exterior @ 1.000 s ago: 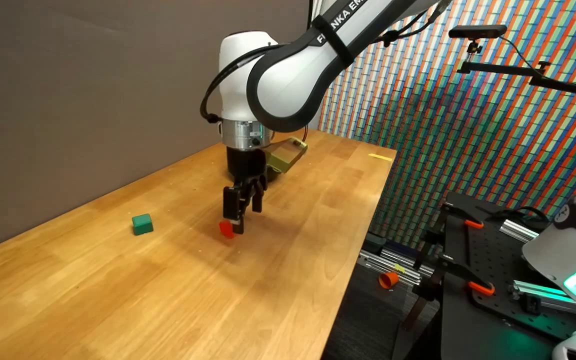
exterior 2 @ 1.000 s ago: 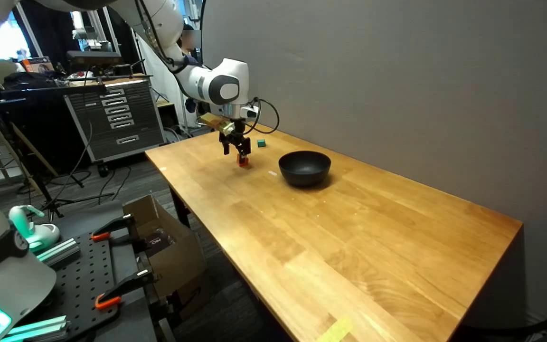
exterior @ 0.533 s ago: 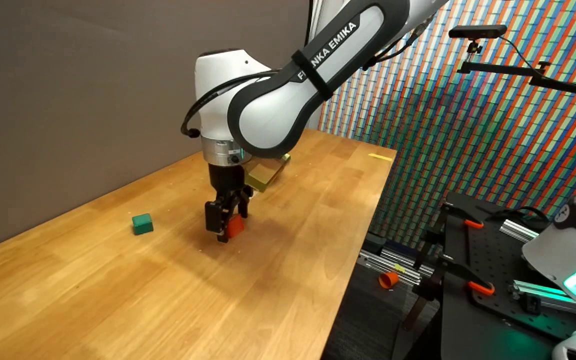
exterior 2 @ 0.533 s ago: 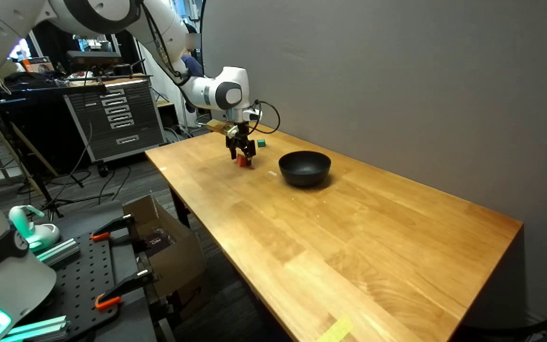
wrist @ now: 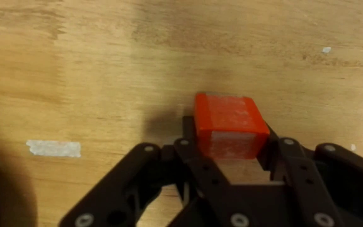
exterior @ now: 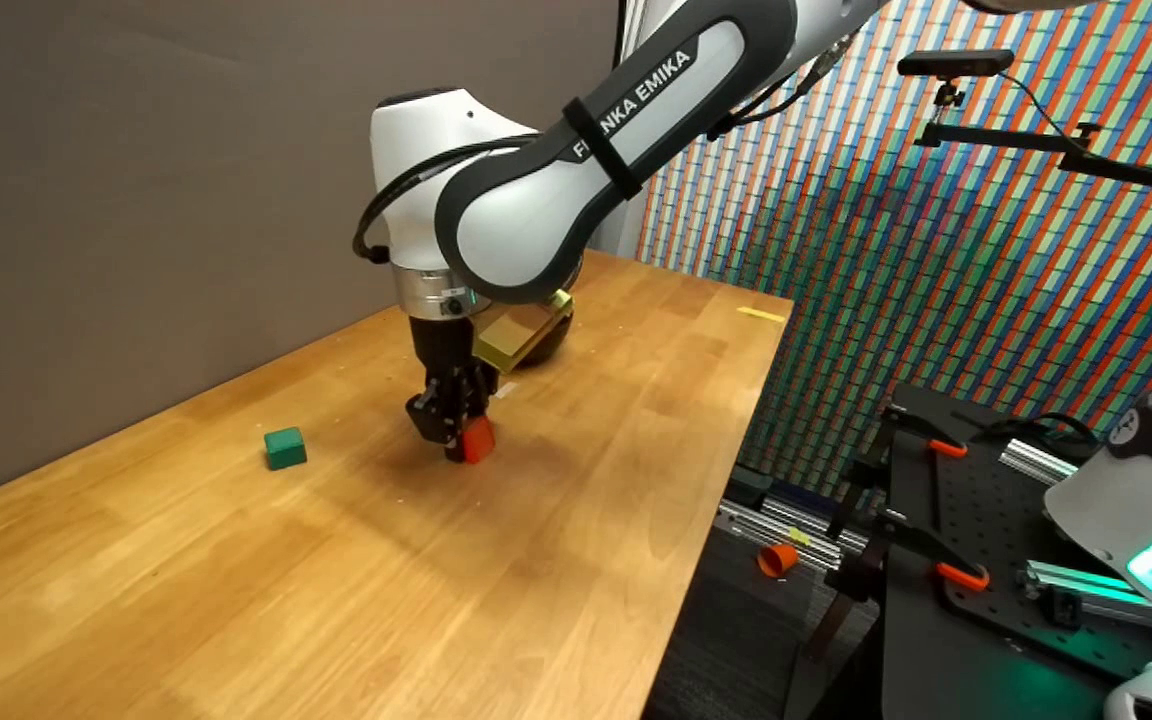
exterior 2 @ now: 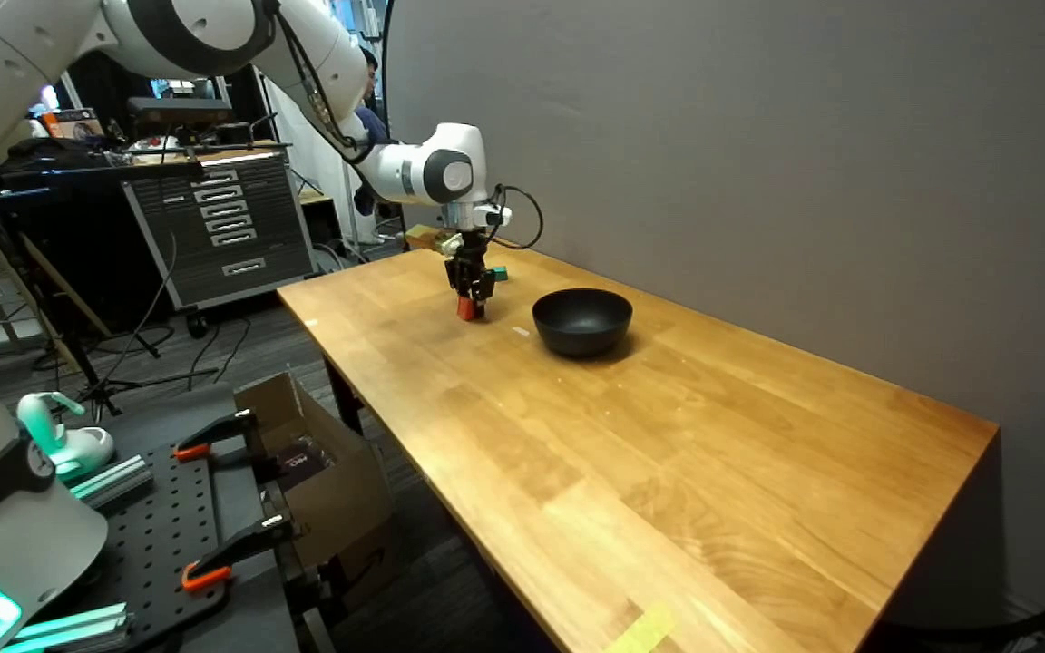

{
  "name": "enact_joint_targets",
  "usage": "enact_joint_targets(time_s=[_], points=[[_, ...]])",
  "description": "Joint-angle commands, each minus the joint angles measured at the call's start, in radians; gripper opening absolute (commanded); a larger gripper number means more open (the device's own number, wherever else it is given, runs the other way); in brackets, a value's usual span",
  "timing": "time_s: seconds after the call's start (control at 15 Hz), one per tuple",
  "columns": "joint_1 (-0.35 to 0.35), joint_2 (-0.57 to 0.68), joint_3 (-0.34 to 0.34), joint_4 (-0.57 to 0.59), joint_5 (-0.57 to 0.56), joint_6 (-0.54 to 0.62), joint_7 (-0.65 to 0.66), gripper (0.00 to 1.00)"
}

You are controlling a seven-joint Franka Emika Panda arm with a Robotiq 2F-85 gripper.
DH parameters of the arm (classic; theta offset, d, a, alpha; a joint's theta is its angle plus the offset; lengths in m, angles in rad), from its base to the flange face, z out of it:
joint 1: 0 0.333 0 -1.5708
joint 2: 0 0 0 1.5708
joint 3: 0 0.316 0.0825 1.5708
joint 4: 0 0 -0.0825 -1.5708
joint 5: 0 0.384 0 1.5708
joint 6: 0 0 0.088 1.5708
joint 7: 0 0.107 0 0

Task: Put the blocks in the bowl

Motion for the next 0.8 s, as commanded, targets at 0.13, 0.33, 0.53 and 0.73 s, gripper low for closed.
enact_joint_targets(time_s=[0.13,0.33,0.53,0.73], points=[[0.027,-0.072,-0.092,-0.022,-0.106,-0.065,0.1,0.21],[0.037,-0.108,-0.16,-0.019,-0.219,-0.083,0.144,0.21],[0.029,-0.124,-0.186,0.02,-0.293,-0.132,0.158,0.21],[0.021,-0.118,-0.203,0.065,-0.358,-0.18,0.168,0.21]])
